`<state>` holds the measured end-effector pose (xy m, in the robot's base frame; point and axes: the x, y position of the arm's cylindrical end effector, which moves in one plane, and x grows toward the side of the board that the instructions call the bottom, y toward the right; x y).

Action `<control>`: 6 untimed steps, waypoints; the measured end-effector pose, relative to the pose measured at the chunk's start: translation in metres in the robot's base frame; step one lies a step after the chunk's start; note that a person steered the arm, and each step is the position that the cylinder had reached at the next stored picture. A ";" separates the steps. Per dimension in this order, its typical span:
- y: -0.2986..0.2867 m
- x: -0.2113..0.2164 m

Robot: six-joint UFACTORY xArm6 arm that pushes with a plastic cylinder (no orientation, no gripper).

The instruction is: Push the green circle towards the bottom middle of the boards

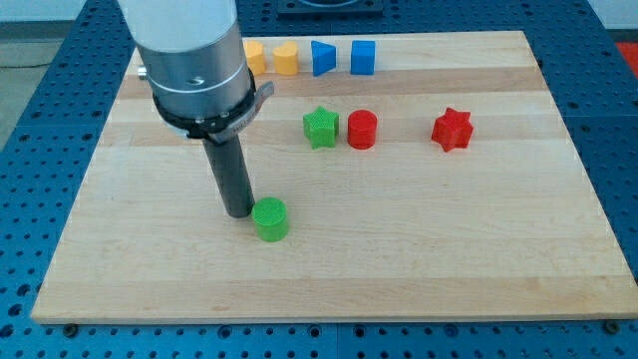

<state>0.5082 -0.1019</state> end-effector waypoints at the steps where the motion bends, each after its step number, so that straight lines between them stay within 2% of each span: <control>1: 0.021 0.004; 3: 0.060 0.008; 4: 0.072 0.024; 6: 0.082 0.034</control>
